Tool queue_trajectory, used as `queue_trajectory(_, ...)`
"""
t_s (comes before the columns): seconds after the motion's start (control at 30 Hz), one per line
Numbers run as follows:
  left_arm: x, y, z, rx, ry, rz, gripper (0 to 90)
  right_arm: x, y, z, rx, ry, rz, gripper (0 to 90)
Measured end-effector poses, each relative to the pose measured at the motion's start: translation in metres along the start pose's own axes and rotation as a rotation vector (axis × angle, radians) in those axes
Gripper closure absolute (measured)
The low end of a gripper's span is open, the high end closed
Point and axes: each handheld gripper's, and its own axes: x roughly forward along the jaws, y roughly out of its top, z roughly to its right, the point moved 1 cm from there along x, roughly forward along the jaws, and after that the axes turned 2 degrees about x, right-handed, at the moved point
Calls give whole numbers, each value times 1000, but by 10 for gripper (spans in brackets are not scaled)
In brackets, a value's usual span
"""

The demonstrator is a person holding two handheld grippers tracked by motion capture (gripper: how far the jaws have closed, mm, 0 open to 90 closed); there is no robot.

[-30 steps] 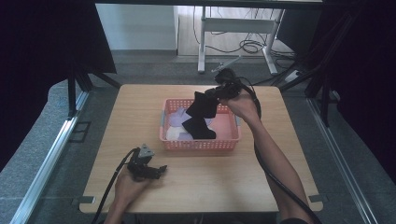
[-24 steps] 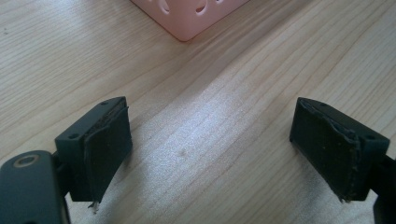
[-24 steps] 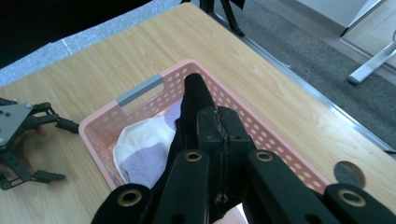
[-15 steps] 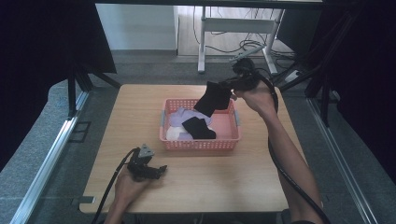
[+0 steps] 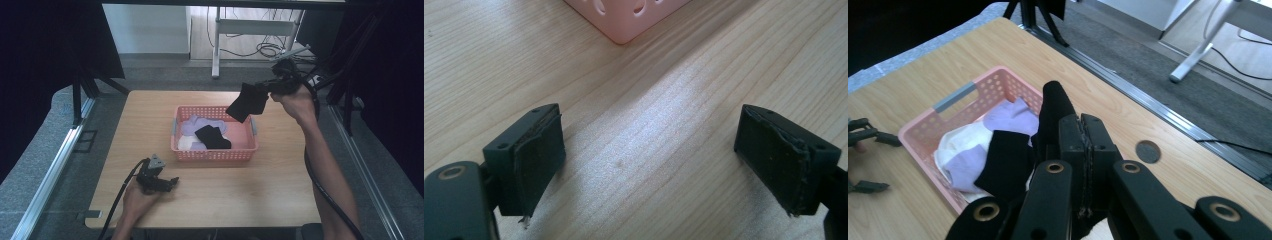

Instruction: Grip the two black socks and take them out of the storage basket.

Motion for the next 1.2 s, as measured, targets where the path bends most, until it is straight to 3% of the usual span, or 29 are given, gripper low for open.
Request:
queue_trajectory(0.43, 0, 0, 0, -2, 0, 0, 125, -35, -15, 31, 56, -85, -20, 896)
queue_trajectory(0.67, 0, 0, 0, -2, 1, 3, 125, -51, -38, 55, 116, -144, -76, 894)
queue_trajectory(0.93, 0, 0, 0, -2, 2, 5, 125, -43, -70, 73, 162, -172, -132, 891)
queue_trajectory(1.2, 0, 0, 0, 0, 2, 3, 125, -8, -117, 83, 214, -143, -209, 890)
